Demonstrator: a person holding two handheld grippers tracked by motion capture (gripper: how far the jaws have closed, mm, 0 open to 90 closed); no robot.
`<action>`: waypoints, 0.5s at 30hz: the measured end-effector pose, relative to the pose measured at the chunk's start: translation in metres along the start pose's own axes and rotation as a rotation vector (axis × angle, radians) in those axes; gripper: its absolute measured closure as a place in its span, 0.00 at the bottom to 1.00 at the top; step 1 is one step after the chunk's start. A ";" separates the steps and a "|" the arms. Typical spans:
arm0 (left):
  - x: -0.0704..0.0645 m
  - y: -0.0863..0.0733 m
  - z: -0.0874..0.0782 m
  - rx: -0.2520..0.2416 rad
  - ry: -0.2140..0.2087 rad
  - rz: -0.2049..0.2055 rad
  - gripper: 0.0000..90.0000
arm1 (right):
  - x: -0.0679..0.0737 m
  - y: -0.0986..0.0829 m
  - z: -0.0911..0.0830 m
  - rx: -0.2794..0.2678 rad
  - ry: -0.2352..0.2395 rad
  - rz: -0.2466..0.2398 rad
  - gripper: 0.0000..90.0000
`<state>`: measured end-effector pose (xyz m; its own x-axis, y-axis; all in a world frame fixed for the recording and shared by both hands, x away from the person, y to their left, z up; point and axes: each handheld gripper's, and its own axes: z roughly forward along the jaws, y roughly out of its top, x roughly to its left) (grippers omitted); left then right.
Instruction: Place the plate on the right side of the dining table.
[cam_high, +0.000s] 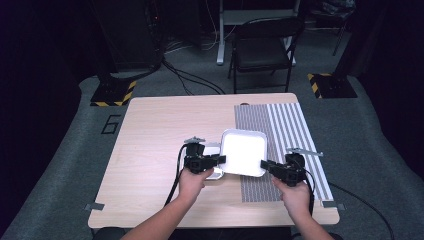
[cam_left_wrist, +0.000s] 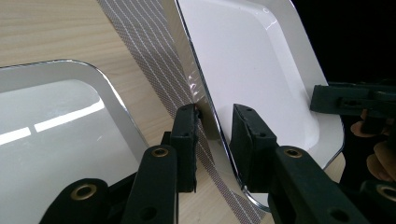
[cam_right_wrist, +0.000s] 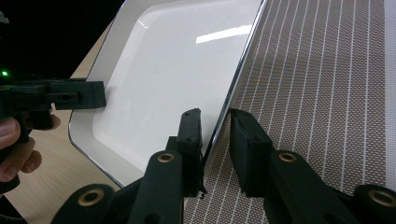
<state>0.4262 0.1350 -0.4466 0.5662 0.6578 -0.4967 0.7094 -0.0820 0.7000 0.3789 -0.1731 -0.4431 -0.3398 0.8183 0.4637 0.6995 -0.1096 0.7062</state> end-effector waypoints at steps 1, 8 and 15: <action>-0.001 0.000 0.002 0.002 -0.002 -0.005 0.78 | 0.000 0.000 -0.001 0.002 -0.001 0.009 0.82; -0.003 -0.001 0.012 0.013 -0.002 0.000 0.78 | -0.008 -0.001 -0.005 0.000 -0.010 0.013 0.82; -0.006 -0.003 0.022 0.023 -0.011 -0.009 0.78 | -0.014 -0.004 -0.010 -0.001 -0.019 0.016 0.82</action>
<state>0.4301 0.1144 -0.4567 0.5642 0.6504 -0.5085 0.7240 -0.0936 0.6835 0.3753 -0.1899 -0.4472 -0.3164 0.8272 0.4643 0.7043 -0.1230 0.6991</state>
